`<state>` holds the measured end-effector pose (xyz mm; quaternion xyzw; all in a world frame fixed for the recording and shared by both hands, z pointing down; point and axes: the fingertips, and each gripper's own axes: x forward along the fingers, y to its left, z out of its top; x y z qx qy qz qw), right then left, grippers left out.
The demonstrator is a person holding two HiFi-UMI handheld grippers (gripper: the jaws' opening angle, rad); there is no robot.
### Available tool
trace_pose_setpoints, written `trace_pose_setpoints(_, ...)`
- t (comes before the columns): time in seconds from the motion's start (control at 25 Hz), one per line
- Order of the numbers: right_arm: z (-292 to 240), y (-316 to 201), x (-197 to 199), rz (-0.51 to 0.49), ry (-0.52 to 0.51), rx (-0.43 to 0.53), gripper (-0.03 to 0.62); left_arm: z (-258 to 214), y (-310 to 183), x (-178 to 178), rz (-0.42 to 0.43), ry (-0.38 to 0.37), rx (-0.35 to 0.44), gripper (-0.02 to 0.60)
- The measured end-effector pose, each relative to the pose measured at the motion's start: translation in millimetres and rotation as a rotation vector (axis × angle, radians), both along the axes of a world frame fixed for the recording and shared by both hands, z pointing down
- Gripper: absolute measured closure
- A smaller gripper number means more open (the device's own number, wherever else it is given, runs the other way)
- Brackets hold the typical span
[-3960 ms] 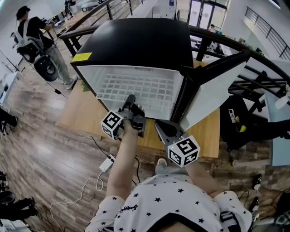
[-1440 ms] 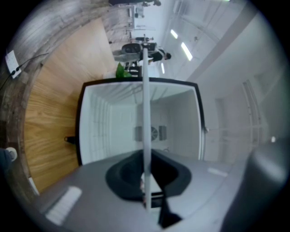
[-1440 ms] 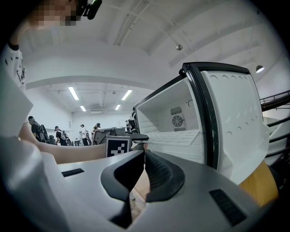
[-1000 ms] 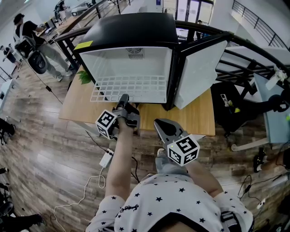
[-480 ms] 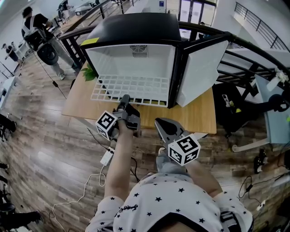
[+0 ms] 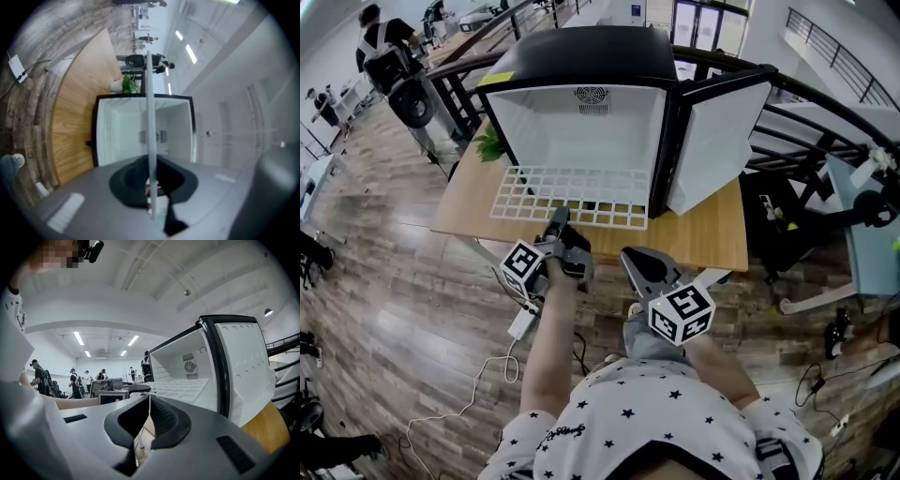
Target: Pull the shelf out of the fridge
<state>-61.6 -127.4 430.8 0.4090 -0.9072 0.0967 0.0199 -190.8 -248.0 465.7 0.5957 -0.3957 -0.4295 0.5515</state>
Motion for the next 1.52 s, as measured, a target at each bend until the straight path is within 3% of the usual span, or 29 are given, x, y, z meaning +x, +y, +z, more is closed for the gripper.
trace_pose_setpoints(0.88, 10.9, 47.8, -11.1, -0.033, 0.006, -0.013, 0.571, 16.3, 69.2, -24.5, -0.025, 0.008, -0.007, 0.548)
trace_pose_setpoints(1.52, 8.4, 50.5, -11.4, -0.042, 0.005, -0.009, 0.572, 14.8, 76.7, -21.8, -0.019, -0.002, -0.003, 0.546)
